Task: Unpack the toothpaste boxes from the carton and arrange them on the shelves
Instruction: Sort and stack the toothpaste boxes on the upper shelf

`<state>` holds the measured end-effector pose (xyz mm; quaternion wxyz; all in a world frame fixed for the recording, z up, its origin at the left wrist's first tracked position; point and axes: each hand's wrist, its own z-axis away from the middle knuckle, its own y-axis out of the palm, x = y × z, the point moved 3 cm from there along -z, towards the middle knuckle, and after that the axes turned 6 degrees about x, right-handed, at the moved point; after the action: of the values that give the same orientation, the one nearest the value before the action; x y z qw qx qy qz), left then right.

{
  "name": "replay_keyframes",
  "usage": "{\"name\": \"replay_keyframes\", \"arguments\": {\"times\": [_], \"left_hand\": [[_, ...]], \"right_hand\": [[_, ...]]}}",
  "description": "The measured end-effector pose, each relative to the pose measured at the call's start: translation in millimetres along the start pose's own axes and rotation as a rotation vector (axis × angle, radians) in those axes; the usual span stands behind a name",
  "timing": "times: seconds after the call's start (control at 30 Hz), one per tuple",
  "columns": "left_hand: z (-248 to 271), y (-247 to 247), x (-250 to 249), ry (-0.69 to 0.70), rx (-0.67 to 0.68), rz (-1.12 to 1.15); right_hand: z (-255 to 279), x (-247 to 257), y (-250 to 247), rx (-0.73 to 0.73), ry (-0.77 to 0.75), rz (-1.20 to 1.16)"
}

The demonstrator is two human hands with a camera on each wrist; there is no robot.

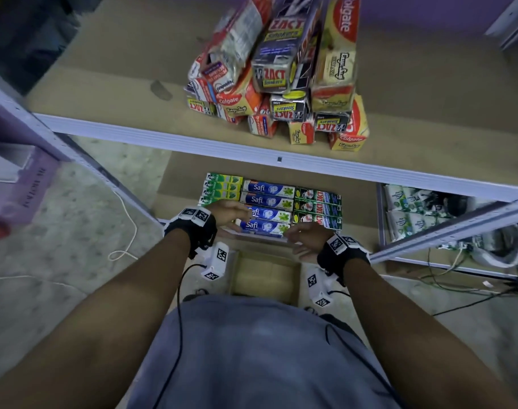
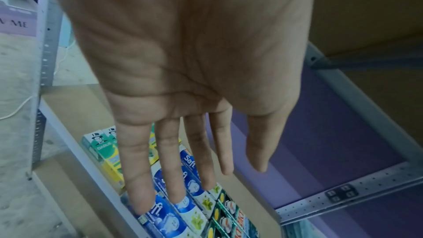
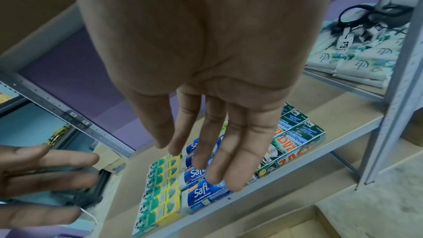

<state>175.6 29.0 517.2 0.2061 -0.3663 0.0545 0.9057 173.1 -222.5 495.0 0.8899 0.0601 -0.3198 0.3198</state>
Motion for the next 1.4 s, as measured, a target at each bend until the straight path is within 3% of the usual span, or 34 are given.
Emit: {"name": "replay_keyframes", "arguments": {"times": [0.17, 0.3, 0.43, 0.9, 1.13, 1.4], "left_hand": [[25.3, 4.7, -9.9, 0.135, 0.023, -0.046], [45.2, 6.4, -21.4, 0.329, 0.002, -0.087], [67.7, 0.7, -41.5, 0.484, -0.022, -0.088], [157.9, -21.5, -187.5, 0.922, -0.1, -0.335], [182.3, -39.8, -255.4, 0.975, -0.285, -0.581], [159.9, -67.6, -298.9, 0.883, -0.418, -0.79]], "right_hand": [[24.1, 19.1, 9.8, -0.009, -0.111, 0.01], [58.7, 41.5, 9.4, -0.06, -0.281, -0.098], [99.9, 70.2, 3.2, -0.17, -0.48, -0.007], [210.0, 195.1, -44.7, -0.328, -0.918, 0.075], [219.6, 250.9, -87.6, -0.468, -0.92, 0.174], [191.0, 290.5, -115.4, -0.589, -0.715, 0.457]]}}
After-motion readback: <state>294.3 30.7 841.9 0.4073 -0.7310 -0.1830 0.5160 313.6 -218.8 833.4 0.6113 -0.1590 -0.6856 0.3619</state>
